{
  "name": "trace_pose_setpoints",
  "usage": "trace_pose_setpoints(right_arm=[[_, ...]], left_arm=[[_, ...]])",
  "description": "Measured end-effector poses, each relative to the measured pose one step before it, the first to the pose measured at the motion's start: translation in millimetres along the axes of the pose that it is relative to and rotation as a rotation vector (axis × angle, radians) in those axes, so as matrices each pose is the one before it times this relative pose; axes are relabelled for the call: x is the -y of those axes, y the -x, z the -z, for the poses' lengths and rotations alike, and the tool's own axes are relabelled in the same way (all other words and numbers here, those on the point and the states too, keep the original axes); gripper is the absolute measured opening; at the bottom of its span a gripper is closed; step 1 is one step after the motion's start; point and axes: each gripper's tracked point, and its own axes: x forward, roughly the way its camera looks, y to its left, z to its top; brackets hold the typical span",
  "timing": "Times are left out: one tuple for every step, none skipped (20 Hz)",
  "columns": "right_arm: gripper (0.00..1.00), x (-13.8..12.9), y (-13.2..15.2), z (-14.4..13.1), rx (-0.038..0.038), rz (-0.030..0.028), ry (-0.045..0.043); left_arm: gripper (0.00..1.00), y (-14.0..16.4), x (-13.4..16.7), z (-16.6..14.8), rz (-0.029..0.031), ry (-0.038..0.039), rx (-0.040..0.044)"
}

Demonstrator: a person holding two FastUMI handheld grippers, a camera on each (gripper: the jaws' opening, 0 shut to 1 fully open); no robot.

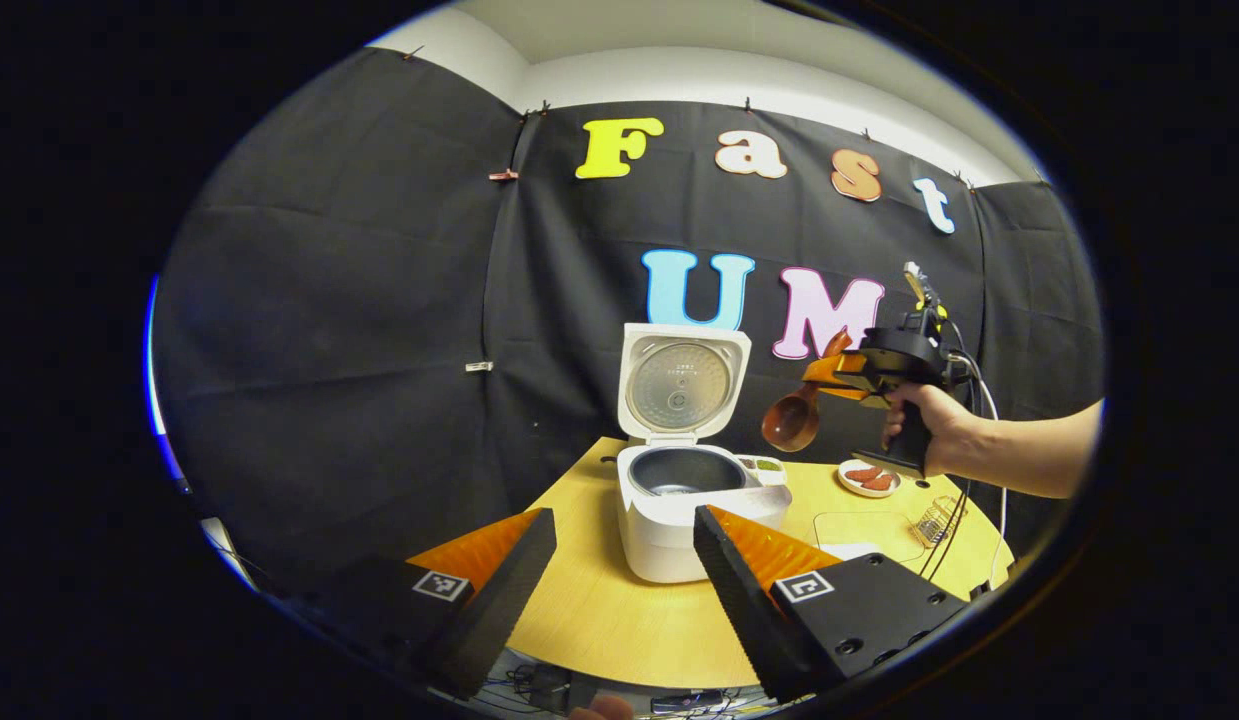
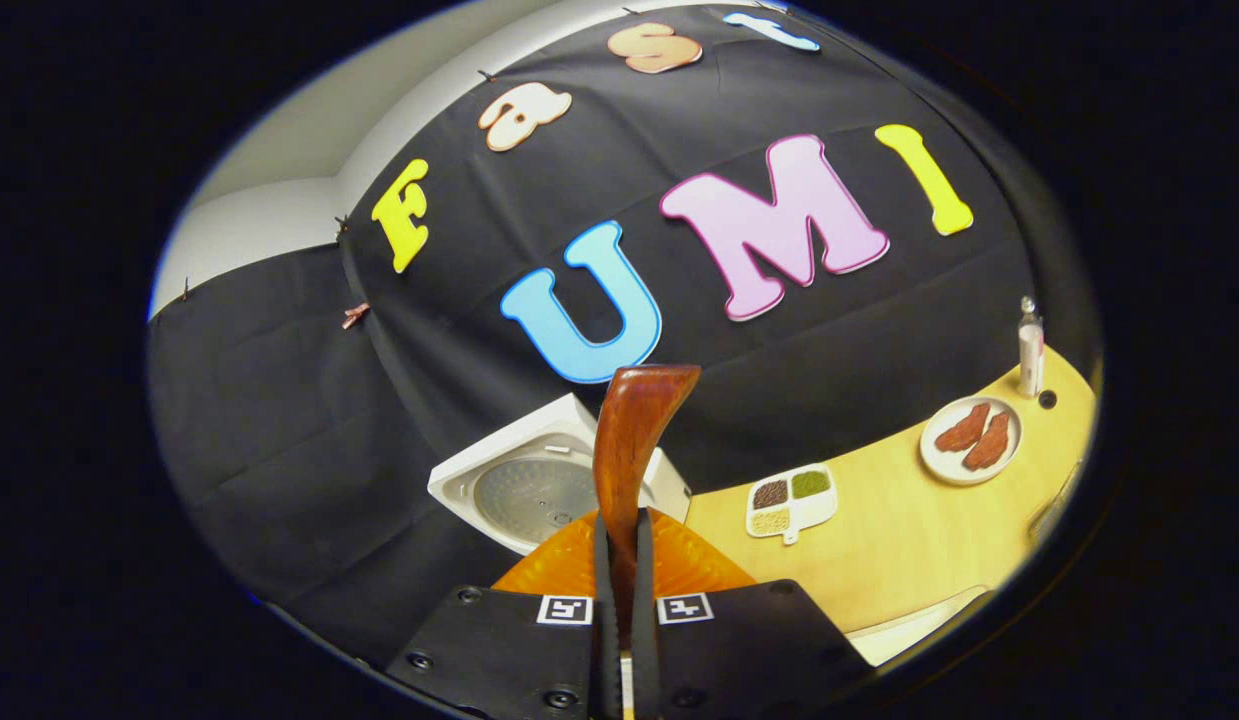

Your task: Close the left gripper, press the button to open the rice cooker; take a wooden spoon from the chopstick holder with the right hand, scoop a spoonful of rice and pour it into the rice cooker, then put the wooden spoon back into the chopstick holder.

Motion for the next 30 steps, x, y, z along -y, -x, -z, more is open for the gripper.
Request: trace_pose_setpoints(right_arm=[[0.09, 7.97, 10.28, -12.28, 0.01723, -0.00027, 0.00737], [0.09, 7.21, 10.96, -11.17, 0.01509, -0.0019, 0.00317], [0.08, 8.18, 10.65, -12.51, 0.01615, 0.0003, 0.00305], [0.09, 9.59, 10.74, -11.78, 0.01564, 0.0031, 0.00857], [0.09, 11.64, 10.72, -11.87, 0.01554, 0.00853, 0.01138], [0.09, 13.33, 11.9, -8.85, 0.01328, 0.01069, 0.01275], [0.09, 14.33, 10.69, -10.49, 0.0126, 0.01482, 0.00835], [0.09, 13.27, 9.42, -9.39, 0.01426, 0.0152, 0.00367], [0.09, 14.03, 9.27, -10.51, 0.01259, 0.01635, 0.00318], [0.09, 14.39, 7.39, -9.52, 0.01207, 0.0175, 0.00619], [0.09, 16.61, 7.88, -8.22, 0.01161, 0.02218, 0.00647], [0.09, 16.81, 7.87, -7.09, 0.00893, 0.02144, 0.00348], [0.09, 15.0, 7.79, -5.86, 0.00814, 0.018, -0.00107], [0.09, 11.58, 6.66, -4.25, 0.00524, 0.01572, -0.00192], [0.09, 16.61, 4.32, -3.57, 0.00292, 0.0192, 0.00381], [0.09, 20.46, 3.22, -1.63, -0.00201, 0.02389, 0.01549], [0.09, 17.54, 1.89, 0.18, -0.00323, 0.02097, 0.01972], [0.08, 15.16, 1.6, 1.37, -0.00503, 0.01516, 0.01654], [0.09, 12.39, 2.67, 3.65, -0.00893, 0.01198, 0.01844], [0.09, 14.04, 0.54, 3.35, -0.00884, 0.01048, 0.01848], [0.09, 13.42, -0.42, 4.91, -0.01318, 0.01016, 0.01775], [0.09, 11.98, -1.44, 5.02, -0.01464, 0.00767, 0.01698], [0.09, 9.33, -2.46, 5.33, -0.01058, 0.00579, 0.01693], [0.09, 9.66, -3.13, 6.35, -0.01534, 0.00236, 0.01599], [0.09, 8.23, -1.87, 5.23, -0.0117, -0.00226, 0.01319], [0.09, 6.77, -4.08, 6.84, -0.0129, -0.00341, 0.00859], [0.09, 6.8, -5.05, 7.71, -0.01216, -0.00391, 0.00649], [0.08, 9.45, -6.18, 7.64, -0.01069, 0.00308, 0.00312], [0.09, 11.37, -6.37, 7.98, -0.01171, 0.00957, 0.00109], [0.09, 11.19, -6.29, 7.39, -0.01025, 0.01221, -0.00245]], left_arm=[[0.95, -0.95, 3.21, -2.44, 0.00653, -0.00453, 0.00162], [0.96, -0.19, 3.58, -1.22, 0.00684, -0.00182, 0.00106], [0.95, -0.4, 3.94, -0.22, 0.00566, -0.00354, -0.00049], [0.96, -0.55, 3.97, -1.65, 0.00377, -0.00862, 0.00162], [0.96, -0.59, 4.59, -2.33, 0.00629, -0.01224, 0.00385], [0.96, -0.45, 5.17, -1.85, 0.00766, -0.01019, 0.00495], [0.96, -1.08, 3.81, -2.56, 0.00762, -0.00754, 0.00448], [0.95, -1.96, 4.58, -2.39, 0.00739, -0.00636, 0.00365], [0.95, -2.8, 5.05, -1.36, 0.00706, -0.00691, 0.00133], [0.96, -2.43, 4.07, -1.71, 0.00626, -0.00673, 0.00065], [0.96, -1.79, 4.73, -3.1, 0.00583, -0.00578, 0.00427], [0.95, -0.91, 4.3, -3.05, 0.00691, -0.00202, 0.00626], [0.97, -2.61, 4.6, -2.95, 0.00515, -0.00292, 0.00303], [0.95, -1.96, 3.02, -0.85, 0.00097, -0.00762, 0.00013], [0.95, -1.77, 3.59, -2.67, -0.00041, -0.01251, 0.00238], [0.95, -0.8, 4.01, -2.53, -0.00073, -0.01158, 0.00297], [0.95, -0.78, 4.21, -2.29, 0.00054, -0.00862, 0.00148], [0.95, -0.2, 4.13, -1.97, -0.00036, -0.00574, 0.00125], [0.95, -0.28, 4.69, -2.19, 0.00013, -0.00196, -0.00164], [0.95, 0.35, 4.55, -0.69, -0.00003, 0.00053, -0.00338], [0.95, 0.51, 4.07, -1.63, -0.00236, 0.002, -0.00419], [0.95, 0.87, 3.34, -2.16, -0.00584, 0.00288, -0.00343], [0.95, 2.15, 2.72, -2.51, -0.00557, 0.00127, 0.00159], [0.95, 1.63, 4.28, -3.76, -0.00452, -0.00243, 0.00294], [0.95, 0.69, 3.86, -4.21, -0.00487, -0.0067, 0.0014], [0.95, 0.96, 2.36, -2.99, -0.00567, -0.00815, 0.00116], [0.95, 0.43, 3.16, -3.76, -0.00434, -0.00758, 0.00064], [0.95, 1.19, 3.43, -2.03, -0.00568, -0.00747, -0.00158], [0.95, 1.65, 1.86, -3.06, -0.01124, -0.01128, 0.00037], [0.95, 2.88, 2.08, -3.8, -0.01278, -0.01494, 0.00518]])
